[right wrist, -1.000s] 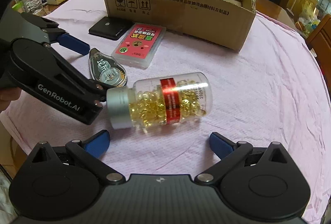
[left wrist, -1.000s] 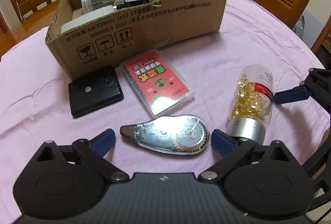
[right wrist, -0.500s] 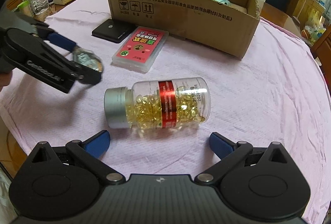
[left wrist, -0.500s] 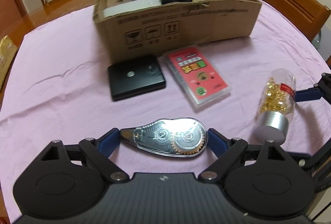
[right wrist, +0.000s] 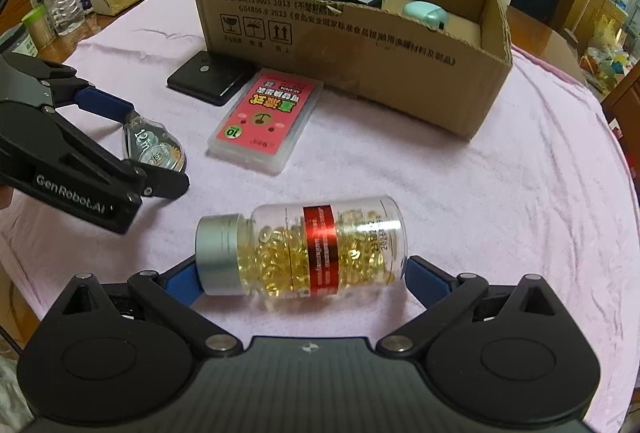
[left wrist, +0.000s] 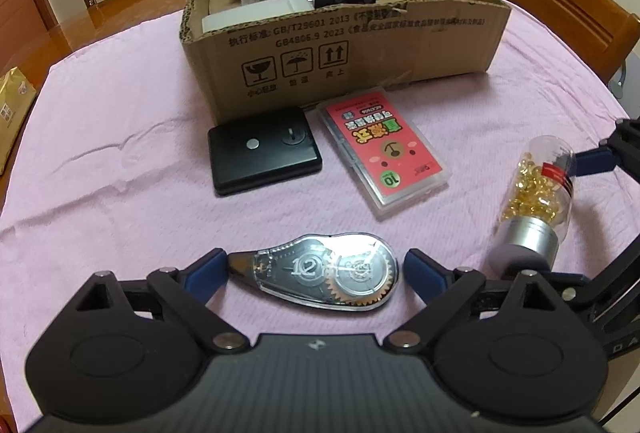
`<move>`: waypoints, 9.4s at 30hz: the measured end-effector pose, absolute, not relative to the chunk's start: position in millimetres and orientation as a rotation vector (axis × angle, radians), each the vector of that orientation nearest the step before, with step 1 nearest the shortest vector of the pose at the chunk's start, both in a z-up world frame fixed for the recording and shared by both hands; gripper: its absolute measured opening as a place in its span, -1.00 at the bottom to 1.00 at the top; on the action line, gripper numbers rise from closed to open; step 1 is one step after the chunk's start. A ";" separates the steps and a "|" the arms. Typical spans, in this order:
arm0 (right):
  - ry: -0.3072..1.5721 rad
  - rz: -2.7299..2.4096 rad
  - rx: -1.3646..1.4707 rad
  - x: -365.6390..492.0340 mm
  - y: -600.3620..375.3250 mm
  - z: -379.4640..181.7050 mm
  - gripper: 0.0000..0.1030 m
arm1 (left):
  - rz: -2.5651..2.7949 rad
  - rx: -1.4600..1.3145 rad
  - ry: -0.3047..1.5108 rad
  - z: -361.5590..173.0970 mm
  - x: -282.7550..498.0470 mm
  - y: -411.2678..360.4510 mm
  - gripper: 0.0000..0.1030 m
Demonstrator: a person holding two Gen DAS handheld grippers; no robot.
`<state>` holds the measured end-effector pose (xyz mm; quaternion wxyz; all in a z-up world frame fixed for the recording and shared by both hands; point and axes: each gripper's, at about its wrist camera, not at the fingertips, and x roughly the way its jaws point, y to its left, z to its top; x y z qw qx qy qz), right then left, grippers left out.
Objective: Organize rigid objects
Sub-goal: 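Carry the capsule bottle and tape roller into the box and open both tools, then grasp the black device with the left tool while the right tool grasps the red card pack, then carry the black device and red card pack into the box and open both tools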
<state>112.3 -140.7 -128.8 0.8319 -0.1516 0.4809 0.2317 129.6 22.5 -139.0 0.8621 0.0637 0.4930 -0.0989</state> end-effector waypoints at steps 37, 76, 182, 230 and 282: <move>1.012 0.583 -0.389 146.9 -138.9 -59.1 0.89 | -0.336 0.204 1.085 -65.0 152.2 29.5 0.73; 0.837 0.602 -0.421 330.4 -148.1 -38.0 1.00 | -0.117 0.138 0.937 -11.0 302.2 7.9 0.73; 0.998 0.326 -0.203 203.5 -104.8 -138.7 0.83 | -0.045 0.044 1.046 -134.6 208.5 61.7 0.40; 0.945 0.564 -0.287 189.5 -137.2 -47.9 0.79 | -0.285 0.175 1.024 -36.1 181.3 40.7 0.33; 0.924 0.441 -0.272 382.2 -129.2 -47.9 1.00 | 0.040 0.060 0.797 -5.1 227.7 49.6 0.97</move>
